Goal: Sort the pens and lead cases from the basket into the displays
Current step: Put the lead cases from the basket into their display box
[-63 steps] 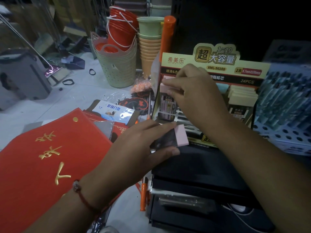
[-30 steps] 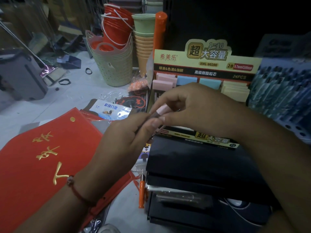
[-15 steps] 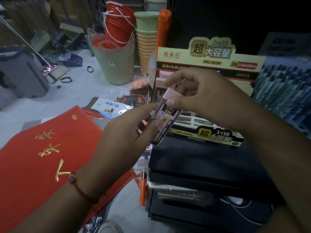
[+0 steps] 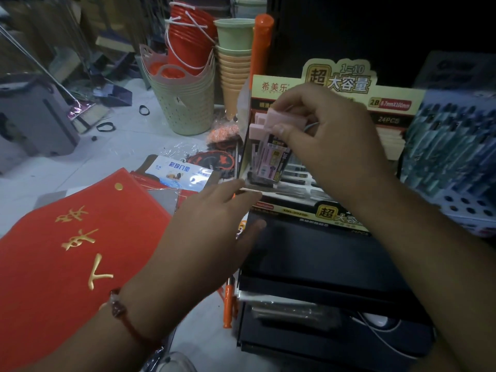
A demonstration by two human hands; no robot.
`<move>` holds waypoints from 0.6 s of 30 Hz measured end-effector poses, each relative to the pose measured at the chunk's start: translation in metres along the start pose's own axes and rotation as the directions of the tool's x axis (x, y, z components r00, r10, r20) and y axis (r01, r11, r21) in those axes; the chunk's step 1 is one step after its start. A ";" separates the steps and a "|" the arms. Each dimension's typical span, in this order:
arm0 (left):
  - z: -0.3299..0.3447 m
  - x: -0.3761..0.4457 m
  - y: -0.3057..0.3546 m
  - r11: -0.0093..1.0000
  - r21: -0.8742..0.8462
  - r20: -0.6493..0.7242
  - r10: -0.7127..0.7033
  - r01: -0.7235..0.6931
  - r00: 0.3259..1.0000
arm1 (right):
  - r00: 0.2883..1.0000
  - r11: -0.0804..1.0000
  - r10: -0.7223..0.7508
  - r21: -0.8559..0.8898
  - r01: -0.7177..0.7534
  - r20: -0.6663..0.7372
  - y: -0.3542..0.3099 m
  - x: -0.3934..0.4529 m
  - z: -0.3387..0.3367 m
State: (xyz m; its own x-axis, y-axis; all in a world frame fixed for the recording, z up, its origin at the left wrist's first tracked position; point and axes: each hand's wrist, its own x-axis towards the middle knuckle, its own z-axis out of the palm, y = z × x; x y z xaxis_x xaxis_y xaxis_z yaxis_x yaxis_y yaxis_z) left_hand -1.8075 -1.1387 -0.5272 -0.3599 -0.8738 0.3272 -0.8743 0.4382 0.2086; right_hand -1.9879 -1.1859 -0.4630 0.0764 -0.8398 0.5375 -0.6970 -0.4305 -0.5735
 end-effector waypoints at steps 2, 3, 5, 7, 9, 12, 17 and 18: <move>-0.002 -0.003 0.003 1.000 -0.006 -0.004 0.026 -0.026 1.000 | 1.000 0.999 -0.017 -0.030 0.017 0.001 0.002 0.001 0.008; -0.002 -0.004 0.004 0.999 -0.013 0.002 0.030 -0.030 1.000 | 1.000 0.999 -0.021 -0.036 0.021 0.000 0.003 0.002 0.011; -0.001 -0.004 0.004 0.999 -0.029 0.020 0.027 -0.027 0.999 | 1.000 0.998 -0.028 -0.047 0.028 -0.004 0.005 0.003 0.016; 0.002 -0.005 0.004 0.999 -0.034 0.027 0.030 -0.029 0.999 | 0.999 0.996 -0.047 -0.078 0.047 0.002 0.007 0.006 0.020; 0.004 -0.005 0.005 0.999 -0.028 0.037 0.034 -0.033 0.999 | 0.998 0.989 -0.067 -0.134 0.069 0.021 0.010 0.007 0.025; 0.005 -0.004 0.004 0.999 -0.033 0.049 0.031 -0.029 0.998 | 0.990 0.949 -0.143 -0.283 0.139 0.007 0.015 0.007 0.037; 0.004 -0.002 0.006 0.997 -0.060 0.045 0.042 -0.040 0.998 | 0.993 0.918 -0.120 -0.384 0.102 -0.022 0.020 0.009 0.042; 0.003 -0.002 0.006 0.997 -0.057 0.039 0.046 -0.044 0.998 | 0.993 0.908 -0.121 -0.404 0.110 -0.002 0.020 0.008 0.042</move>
State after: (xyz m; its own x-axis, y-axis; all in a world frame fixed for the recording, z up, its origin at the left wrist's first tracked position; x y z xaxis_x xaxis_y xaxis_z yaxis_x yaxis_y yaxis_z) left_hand -1.8130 -1.1347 -0.5294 -0.4119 -0.8603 0.3005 -0.8378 0.4872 0.2463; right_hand -1.9710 -1.2157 -0.4961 0.1589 -0.7812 0.6037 -0.9125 -0.3497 -0.2124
